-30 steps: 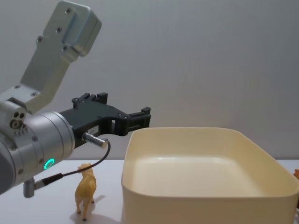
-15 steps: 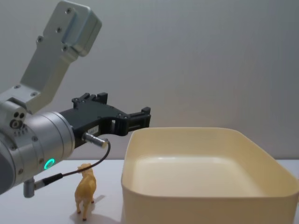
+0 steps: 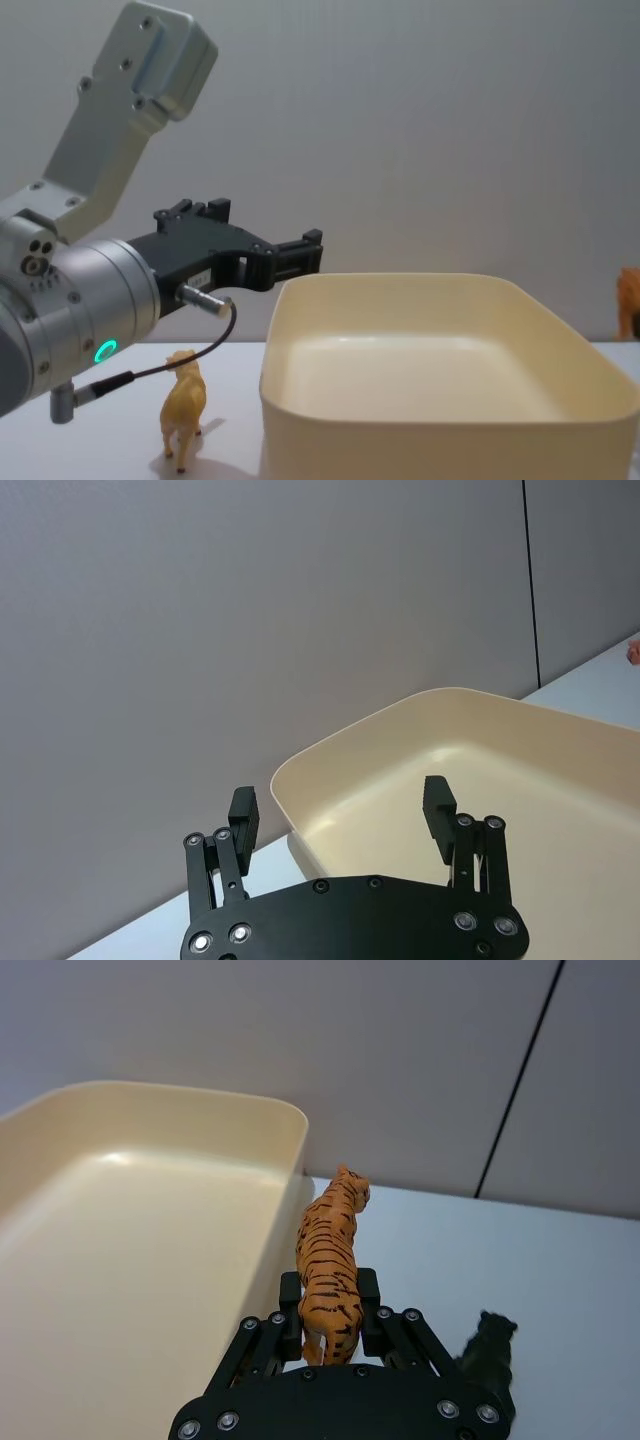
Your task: Pick up the toy alternately with two hands and place it into the central storage box.
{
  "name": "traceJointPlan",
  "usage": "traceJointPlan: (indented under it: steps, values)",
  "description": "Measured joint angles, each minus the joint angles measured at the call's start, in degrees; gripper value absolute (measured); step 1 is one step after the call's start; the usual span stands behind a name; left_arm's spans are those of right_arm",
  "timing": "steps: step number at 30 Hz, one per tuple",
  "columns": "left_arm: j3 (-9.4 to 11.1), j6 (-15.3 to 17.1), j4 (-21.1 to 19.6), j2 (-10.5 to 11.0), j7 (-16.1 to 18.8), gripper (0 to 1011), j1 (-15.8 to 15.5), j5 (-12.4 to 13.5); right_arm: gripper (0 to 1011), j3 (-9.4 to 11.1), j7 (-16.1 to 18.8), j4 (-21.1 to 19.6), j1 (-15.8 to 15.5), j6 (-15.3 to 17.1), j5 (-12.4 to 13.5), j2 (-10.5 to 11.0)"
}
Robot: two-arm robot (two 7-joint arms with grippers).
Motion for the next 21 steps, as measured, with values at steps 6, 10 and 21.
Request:
traceJointPlan:
  steps: [6,10,21]
  values:
    - [0.00,0.00,0.00,0.00,0.00,1001,0.00,0.00,297,-0.24,3.50,-0.69,2.26,0.68,0.17,-0.73]
    - [0.00,0.00,0.00,0.00,0.00,1001,0.00,0.00,297,-0.66,6.08,-0.65,4.07,1.22,0.14,-1.47]
    - [0.00,0.00,0.00,0.00,0.00,1001,0.00,0.00,331,-2.72,13.67,2.58,9.92,3.93,-1.29,-4.54]
